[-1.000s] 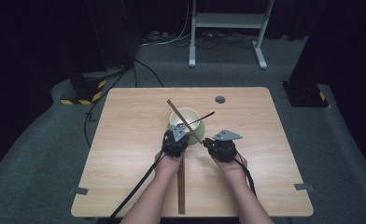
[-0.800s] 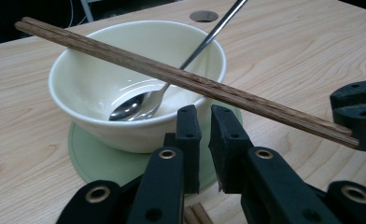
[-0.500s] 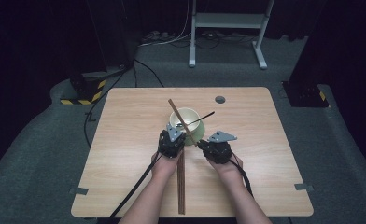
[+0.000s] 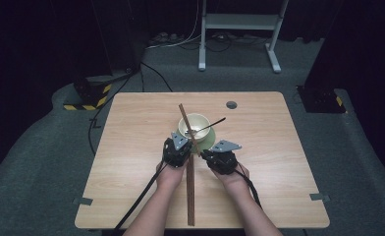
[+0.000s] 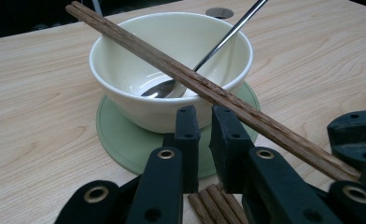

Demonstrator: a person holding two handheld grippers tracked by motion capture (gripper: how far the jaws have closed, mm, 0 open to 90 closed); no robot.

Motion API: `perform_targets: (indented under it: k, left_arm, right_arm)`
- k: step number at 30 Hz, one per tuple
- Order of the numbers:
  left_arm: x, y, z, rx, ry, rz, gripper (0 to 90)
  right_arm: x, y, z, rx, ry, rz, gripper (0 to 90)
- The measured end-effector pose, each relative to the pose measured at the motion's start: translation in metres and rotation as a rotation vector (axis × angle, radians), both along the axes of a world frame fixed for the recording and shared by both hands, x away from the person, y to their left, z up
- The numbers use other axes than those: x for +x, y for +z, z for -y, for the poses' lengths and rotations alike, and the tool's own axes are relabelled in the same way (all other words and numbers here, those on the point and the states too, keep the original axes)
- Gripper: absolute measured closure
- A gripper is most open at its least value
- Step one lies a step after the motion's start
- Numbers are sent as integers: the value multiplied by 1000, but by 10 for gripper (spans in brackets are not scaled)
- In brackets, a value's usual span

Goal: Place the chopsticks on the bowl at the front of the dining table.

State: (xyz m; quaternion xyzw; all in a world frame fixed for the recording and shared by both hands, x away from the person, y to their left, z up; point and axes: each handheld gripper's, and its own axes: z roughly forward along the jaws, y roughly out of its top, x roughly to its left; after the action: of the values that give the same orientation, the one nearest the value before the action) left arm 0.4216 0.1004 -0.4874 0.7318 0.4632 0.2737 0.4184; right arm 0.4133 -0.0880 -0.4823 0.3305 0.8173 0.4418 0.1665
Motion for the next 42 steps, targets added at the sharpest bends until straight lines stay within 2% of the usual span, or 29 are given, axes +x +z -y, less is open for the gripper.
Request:
perform_targets:
  k: [3,15,17,33,42]
  left_arm:
    - [0,0,-1,-8,4,3,806]
    - [4,3,-5,7,1,1,798]
    - [5,3,-4,8,1,-2,799]
    - [12,10,-1,26,-5,1,797]
    - [13,9,0,14,2,1,797]
  right_arm:
    - [0,-1,-3,-2,9,-2,798]
    - [-1,-2,-13,6,6,-12,788]
    - [0,-2,-13,2,12,3,780]
    - [2,-3,-14,4,6,7,773]
    - [1,-3,-17,6,9,9,771]
